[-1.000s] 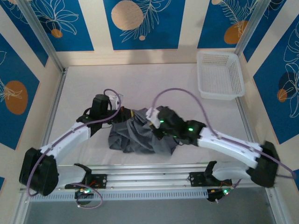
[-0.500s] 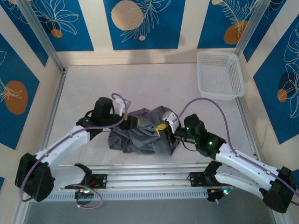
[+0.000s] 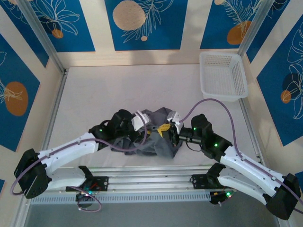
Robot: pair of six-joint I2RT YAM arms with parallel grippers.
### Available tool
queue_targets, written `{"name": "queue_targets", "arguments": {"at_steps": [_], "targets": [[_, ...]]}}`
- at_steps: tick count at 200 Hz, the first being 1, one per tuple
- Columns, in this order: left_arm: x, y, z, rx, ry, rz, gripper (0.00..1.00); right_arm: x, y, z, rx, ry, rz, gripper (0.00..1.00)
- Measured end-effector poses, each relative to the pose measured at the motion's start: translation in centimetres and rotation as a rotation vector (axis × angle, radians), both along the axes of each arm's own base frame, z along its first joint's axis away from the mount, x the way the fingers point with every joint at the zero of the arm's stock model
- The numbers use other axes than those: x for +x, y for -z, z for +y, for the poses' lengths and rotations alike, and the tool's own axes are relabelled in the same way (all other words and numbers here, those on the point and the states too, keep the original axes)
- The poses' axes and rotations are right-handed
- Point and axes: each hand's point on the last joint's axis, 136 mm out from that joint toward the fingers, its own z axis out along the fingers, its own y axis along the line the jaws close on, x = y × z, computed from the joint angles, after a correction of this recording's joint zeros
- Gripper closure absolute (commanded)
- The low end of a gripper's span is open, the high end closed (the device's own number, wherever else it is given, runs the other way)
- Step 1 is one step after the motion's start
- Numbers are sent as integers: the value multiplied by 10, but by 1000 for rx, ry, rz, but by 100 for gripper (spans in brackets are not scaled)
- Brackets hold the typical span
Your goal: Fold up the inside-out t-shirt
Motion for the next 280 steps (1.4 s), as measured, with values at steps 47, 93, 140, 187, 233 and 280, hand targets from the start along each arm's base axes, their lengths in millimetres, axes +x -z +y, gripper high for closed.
{"name": "queue_targets", "arguments": {"at_steps": [47, 93, 140, 187, 233, 280], "targets": [[0, -6, 16, -13, -42, -47, 36, -1, 0, 0, 1, -6, 4, 100], [3, 0, 14, -12, -29, -15, 37, -1, -1, 1, 4, -6, 2, 100], [3, 21, -1, 12, 19, 56, 33, -1, -7, 1, 15, -8, 1, 100], [11, 11, -19, -29, 49, 49, 33, -2, -7, 2, 26, -9, 21, 100], [16, 11, -29, -41, 75, 28, 72, -2, -11, 3, 42, -10, 15, 100], [27, -6, -25, -143, 36, 107, 100, 3, -7, 1, 45, 25, 20, 100]]}}
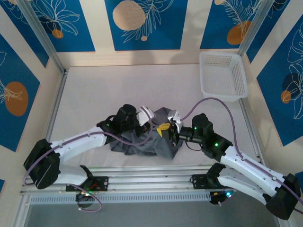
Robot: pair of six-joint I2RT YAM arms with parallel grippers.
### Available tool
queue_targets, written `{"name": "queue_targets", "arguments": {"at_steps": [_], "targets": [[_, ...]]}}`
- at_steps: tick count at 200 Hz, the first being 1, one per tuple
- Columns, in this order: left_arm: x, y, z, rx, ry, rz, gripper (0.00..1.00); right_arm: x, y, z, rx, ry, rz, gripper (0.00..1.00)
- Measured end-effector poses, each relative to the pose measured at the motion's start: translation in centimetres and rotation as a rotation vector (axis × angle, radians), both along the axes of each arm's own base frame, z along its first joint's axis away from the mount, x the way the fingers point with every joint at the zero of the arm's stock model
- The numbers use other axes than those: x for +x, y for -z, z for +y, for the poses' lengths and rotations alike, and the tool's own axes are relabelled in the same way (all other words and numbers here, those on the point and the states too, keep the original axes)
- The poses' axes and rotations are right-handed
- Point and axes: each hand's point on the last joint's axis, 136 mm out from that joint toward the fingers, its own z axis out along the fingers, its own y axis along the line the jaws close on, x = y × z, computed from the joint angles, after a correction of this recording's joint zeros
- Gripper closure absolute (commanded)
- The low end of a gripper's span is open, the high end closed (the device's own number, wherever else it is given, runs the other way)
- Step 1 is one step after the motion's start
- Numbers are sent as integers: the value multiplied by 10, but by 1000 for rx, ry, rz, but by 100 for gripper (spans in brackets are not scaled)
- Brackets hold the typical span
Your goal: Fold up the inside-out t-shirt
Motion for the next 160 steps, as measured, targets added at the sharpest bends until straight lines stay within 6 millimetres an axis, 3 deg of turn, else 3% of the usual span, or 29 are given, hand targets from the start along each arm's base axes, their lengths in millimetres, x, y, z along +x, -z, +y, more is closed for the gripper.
{"name": "queue_targets", "arguments": {"at_steps": [17, 44, 60, 83, 106, 134, 160], "targets": [[12, -22, 10, -89, -46, 55, 100, 9, 16, -8, -18, 76, 19, 100], [11, -68, 16, -200, -38, 104, 100, 17, 65, -22, -66, 175, 82, 100], [-3, -78, 12, -225, 8, 152, 100, 18, 83, -27, -53, 212, 108, 83], [-12, -73, 12, -220, 18, 237, 100, 17, 87, -32, -45, 235, 104, 65], [-11, -73, 12, -220, -5, 284, 100, 14, 70, -29, -42, 217, 70, 62], [-8, -66, 12, -216, -41, 338, 100, 2, 17, -3, -39, 143, -97, 61], [-4, -57, 11, -212, -75, 382, 100, -1, -13, 30, -110, 117, -254, 42]]}}
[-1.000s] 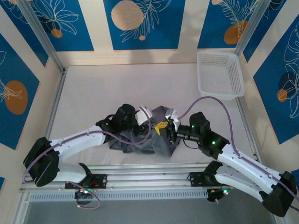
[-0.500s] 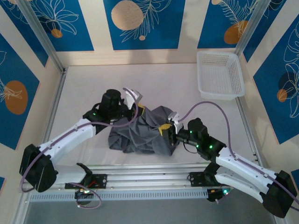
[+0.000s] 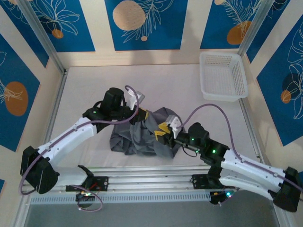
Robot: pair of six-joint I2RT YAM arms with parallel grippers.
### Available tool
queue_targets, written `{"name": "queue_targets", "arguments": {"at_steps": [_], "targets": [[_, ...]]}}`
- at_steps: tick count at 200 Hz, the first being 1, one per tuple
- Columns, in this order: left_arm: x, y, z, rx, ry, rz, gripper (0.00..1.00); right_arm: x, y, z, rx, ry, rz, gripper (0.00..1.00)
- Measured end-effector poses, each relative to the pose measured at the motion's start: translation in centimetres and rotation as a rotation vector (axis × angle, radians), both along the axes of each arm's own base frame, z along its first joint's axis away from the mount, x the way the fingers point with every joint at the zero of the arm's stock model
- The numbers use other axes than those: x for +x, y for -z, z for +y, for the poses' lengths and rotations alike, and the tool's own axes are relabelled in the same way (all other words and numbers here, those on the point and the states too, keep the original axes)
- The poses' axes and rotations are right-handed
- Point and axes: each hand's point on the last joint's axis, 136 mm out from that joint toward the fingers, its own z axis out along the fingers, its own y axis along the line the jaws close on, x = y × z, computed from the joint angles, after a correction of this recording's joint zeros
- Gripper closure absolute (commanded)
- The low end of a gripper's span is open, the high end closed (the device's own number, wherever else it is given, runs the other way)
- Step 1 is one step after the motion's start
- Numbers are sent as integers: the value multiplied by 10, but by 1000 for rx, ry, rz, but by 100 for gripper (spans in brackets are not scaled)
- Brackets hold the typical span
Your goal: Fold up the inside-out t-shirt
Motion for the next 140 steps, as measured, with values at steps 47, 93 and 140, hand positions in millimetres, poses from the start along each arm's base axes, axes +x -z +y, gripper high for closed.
{"name": "queue_targets", "arguments": {"at_steps": [47, 93, 140], "targets": [[5, 9, 0, 11, -39, 42, 100, 42, 58, 16, -412, 99, -202, 32], [6, 9, 1, 6, -53, 58, 100, 78, 68, -2, -615, 220, -401, 32], [6, 9, 1, 3, -58, 65, 100, 95, 54, -2, -628, 278, -515, 34]]}}
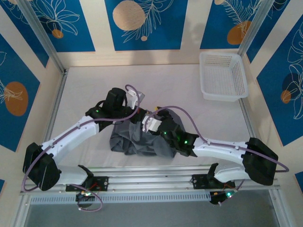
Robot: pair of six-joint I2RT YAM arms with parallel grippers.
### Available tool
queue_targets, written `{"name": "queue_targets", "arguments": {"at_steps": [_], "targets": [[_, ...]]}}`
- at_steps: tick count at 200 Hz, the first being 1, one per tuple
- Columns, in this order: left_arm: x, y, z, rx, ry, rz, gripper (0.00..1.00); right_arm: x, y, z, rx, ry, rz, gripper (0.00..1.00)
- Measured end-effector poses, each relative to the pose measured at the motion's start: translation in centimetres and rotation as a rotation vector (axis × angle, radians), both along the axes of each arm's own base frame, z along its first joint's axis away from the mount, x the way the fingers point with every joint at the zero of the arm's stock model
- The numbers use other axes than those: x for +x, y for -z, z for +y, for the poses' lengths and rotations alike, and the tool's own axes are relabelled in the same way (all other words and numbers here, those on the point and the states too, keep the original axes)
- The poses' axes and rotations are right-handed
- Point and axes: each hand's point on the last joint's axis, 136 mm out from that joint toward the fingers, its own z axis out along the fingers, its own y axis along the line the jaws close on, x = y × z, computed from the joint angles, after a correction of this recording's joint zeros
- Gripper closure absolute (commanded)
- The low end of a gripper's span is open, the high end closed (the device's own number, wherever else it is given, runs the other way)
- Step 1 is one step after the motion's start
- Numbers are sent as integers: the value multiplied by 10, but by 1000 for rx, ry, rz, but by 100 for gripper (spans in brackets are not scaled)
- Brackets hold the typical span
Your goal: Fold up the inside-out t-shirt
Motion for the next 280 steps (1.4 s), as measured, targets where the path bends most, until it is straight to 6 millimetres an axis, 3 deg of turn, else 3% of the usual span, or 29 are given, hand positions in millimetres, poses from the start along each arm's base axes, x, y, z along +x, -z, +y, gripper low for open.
{"name": "queue_targets", "arguments": {"at_steps": [32, 61, 118, 142, 190, 217, 253, 280], "targets": [[5, 0, 5, -8, -27, 18, 100, -14, 22, 12, -66, -96, 18, 29], [14, 1, 10, -18, -61, 38, 100, -26, 25, 19, -68, -154, 19, 24], [18, -3, 6, -63, -66, 58, 100, 5, 33, 16, -199, -62, -143, 26], [20, -3, 8, -68, -75, 66, 100, 10, 29, 13, -229, -44, -178, 36], [22, 0, 11, -73, -78, 70, 100, 7, 3, 5, -178, -25, -194, 67], [22, 4, 10, -72, -71, 80, 100, 6, -13, -2, -86, -10, -143, 100], [23, 10, 10, -57, -63, 74, 97, 1, -8, -10, 36, -22, 63, 100], [35, 41, 6, 8, -37, 74, 94, -1, -27, -18, 336, -57, 373, 100]]}}
